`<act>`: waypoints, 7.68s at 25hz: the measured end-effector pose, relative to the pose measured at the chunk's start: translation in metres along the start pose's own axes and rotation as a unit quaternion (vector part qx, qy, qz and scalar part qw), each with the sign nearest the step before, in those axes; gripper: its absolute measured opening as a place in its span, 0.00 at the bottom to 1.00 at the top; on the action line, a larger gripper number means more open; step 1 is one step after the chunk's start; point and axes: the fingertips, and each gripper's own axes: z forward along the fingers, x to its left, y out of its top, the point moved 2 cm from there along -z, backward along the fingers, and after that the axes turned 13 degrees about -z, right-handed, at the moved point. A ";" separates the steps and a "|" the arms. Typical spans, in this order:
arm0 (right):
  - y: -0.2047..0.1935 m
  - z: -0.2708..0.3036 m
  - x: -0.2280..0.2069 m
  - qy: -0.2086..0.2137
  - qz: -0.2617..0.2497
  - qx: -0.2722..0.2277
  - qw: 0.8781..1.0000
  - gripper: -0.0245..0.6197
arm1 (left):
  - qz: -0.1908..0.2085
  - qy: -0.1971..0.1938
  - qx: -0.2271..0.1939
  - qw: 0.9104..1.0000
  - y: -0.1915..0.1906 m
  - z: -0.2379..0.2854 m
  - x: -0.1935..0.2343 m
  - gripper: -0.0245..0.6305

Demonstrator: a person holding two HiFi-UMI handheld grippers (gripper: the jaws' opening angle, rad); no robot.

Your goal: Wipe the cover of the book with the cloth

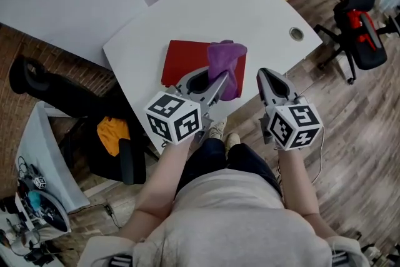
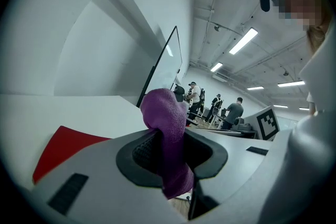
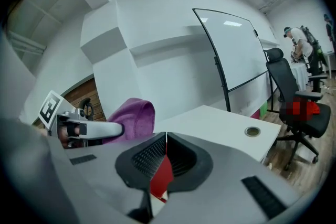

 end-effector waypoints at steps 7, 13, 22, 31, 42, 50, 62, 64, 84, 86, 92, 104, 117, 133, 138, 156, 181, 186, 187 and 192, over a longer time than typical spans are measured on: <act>-0.010 0.016 -0.015 -0.021 0.019 0.011 1.000 0.07 | 0.000 -0.011 0.030 0.999 0.005 0.023 0.014 0.21; -0.020 0.033 -0.025 -0.028 0.033 0.027 0.999 0.07 | 0.006 -0.021 0.062 0.998 0.009 0.047 0.029 0.21; -0.031 0.057 -0.022 -0.022 0.045 0.046 0.998 0.07 | -0.016 -0.025 0.096 0.995 0.006 0.069 0.047 0.21; -0.050 0.066 -0.033 -0.036 0.073 0.067 0.994 0.07 | -0.024 -0.017 0.127 0.991 -0.003 0.089 0.059 0.21; -0.069 0.070 -0.044 -0.049 0.103 0.078 0.990 0.07 | -0.024 -0.009 0.164 0.986 -0.021 0.118 0.065 0.21; -0.083 0.066 -0.047 -0.053 0.117 0.090 0.988 0.07 | -0.003 0.021 0.195 0.981 -0.034 0.128 0.068 0.21; -0.088 0.062 -0.058 -0.061 0.121 0.092 0.986 0.07 | 0.038 0.048 0.246 0.967 -0.051 0.141 0.071 0.21; -0.089 0.063 -0.057 -0.060 0.118 0.094 0.987 0.07 | 0.039 0.052 0.246 0.967 -0.051 0.141 0.073 0.21; -0.074 0.073 -0.034 -0.035 0.086 0.078 0.993 0.07 | 0.025 0.060 0.243 0.968 -0.043 0.119 0.094 0.21; -0.071 0.075 -0.031 -0.032 0.085 0.077 0.993 0.07 | 0.022 0.063 0.240 0.969 -0.042 0.116 0.096 0.21; -0.064 0.085 -0.018 -0.015 0.076 0.075 0.994 0.07 | 0.011 0.062 0.238 0.969 -0.040 0.106 0.104 0.21; -0.055 0.108 0.013 0.014 0.060 0.082 0.995 0.07 | -0.009 0.080 0.217 0.973 -0.030 0.078 0.129 0.21; -0.056 0.128 0.042 0.038 0.046 0.096 0.994 0.07 | -0.024 0.105 0.197 0.975 -0.018 0.050 0.161 0.21; -0.051 0.147 0.054 0.060 0.026 0.106 0.992 0.07 | -0.031 0.126 0.177 0.976 -0.003 0.036 0.184 0.21; -0.051 0.153 0.057 0.060 0.021 0.112 0.992 0.07 | -0.035 0.137 0.169 0.975 0.000 0.027 0.192 0.21; -0.049 0.169 0.074 0.079 0.001 0.121 0.990 0.07 | -0.049 0.172 0.137 0.974 0.013 0.000 0.221 0.21; -0.043 0.143 0.069 0.080 -0.015 0.115 0.990 0.07 | -0.039 0.193 0.077 0.977 0.028 -0.030 0.213 0.21; -0.042 0.130 0.067 0.078 -0.016 0.107 0.991 0.07 | -0.036 0.174 0.049 0.983 0.033 -0.034 0.193 0.21; -0.041 0.127 0.066 0.078 -0.017 0.106 0.991 0.07 | -0.035 0.172 0.047 0.983 0.033 -0.034 0.188 0.21; -0.039 0.112 0.061 0.072 -0.018 0.098 0.992 0.07 | -0.032 0.161 0.042 0.986 0.028 -0.034 0.168 0.21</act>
